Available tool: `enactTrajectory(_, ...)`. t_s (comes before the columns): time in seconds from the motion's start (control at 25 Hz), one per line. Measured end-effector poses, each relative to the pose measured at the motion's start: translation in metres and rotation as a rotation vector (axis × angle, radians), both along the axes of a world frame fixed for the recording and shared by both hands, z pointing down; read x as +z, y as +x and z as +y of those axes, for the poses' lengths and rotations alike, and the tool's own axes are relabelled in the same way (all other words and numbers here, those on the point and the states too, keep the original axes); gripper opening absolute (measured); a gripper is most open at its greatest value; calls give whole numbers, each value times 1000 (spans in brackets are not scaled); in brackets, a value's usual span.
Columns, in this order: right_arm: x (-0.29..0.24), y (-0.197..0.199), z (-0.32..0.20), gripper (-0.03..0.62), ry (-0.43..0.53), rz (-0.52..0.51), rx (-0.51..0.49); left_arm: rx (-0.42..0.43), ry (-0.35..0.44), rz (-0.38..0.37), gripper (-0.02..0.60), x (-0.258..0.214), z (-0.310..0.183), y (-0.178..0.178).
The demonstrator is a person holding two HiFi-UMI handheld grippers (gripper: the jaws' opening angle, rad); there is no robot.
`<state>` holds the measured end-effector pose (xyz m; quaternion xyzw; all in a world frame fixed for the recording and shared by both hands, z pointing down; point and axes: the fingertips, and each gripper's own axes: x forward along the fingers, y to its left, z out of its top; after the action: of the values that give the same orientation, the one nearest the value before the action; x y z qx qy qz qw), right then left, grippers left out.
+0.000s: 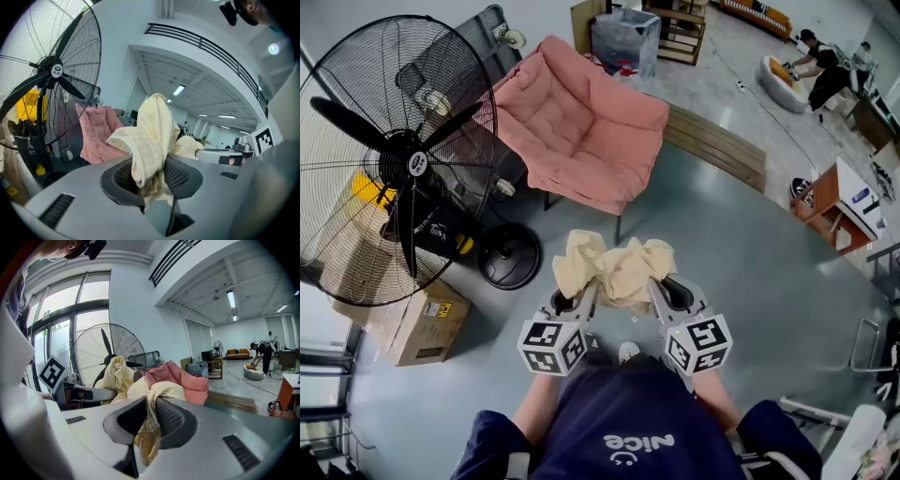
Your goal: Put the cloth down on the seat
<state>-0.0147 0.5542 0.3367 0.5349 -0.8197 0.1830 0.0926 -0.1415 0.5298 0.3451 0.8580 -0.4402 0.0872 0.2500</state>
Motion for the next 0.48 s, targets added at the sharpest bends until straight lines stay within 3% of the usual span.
enactTrajectory(0.48, 13, 38, 42, 87, -12, -55, -33, -50, -7, -18, 140, 10, 56, 35)
